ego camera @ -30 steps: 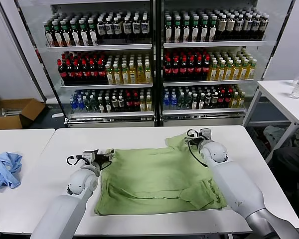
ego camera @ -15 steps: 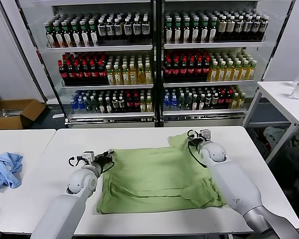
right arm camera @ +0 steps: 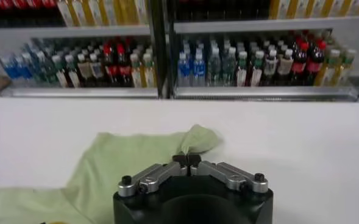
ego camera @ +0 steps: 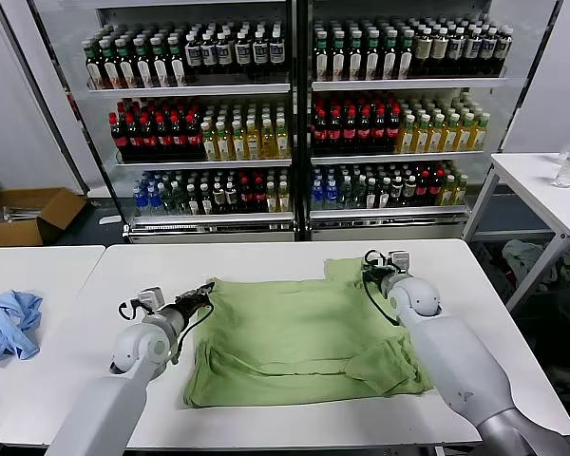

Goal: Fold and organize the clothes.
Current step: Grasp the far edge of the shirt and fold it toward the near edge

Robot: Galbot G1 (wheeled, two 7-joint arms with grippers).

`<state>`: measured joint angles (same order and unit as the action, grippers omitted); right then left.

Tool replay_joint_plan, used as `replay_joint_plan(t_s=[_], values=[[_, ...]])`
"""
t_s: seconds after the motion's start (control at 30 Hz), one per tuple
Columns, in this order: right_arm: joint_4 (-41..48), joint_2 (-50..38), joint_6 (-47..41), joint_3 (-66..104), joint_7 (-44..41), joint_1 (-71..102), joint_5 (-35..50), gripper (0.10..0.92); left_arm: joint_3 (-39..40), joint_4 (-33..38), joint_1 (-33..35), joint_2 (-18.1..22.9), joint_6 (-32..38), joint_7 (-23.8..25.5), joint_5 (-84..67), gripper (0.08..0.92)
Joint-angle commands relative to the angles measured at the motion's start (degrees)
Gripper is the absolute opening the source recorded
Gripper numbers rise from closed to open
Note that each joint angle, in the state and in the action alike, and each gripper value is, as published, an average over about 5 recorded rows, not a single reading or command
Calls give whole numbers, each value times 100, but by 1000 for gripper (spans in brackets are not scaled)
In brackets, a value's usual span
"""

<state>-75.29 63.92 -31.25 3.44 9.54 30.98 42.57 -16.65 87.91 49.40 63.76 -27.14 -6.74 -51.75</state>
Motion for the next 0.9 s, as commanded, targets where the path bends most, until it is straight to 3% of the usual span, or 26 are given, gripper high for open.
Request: replay_joint_plan(t_s=[0.03, 0.3, 0.57, 0.9], values=[[-1856, -574, 48, 628, 73, 858, 393, 106, -753, 1597, 995, -235, 139, 20, -945, 86], [-3495, -1200, -80, 1693, 201, 2542, 673, 106, -1135, 2716, 2277, -255, 42, -29, -814, 86], [-4468, -1224, -156, 2925, 239, 4442, 564, 106, -1043, 3139, 3253, -221, -23, 49, 278, 86], [-4375, -914, -208, 2779, 292, 4985, -279, 128, -782, 2643, 3120, -248, -68, 207, 2298, 86]])
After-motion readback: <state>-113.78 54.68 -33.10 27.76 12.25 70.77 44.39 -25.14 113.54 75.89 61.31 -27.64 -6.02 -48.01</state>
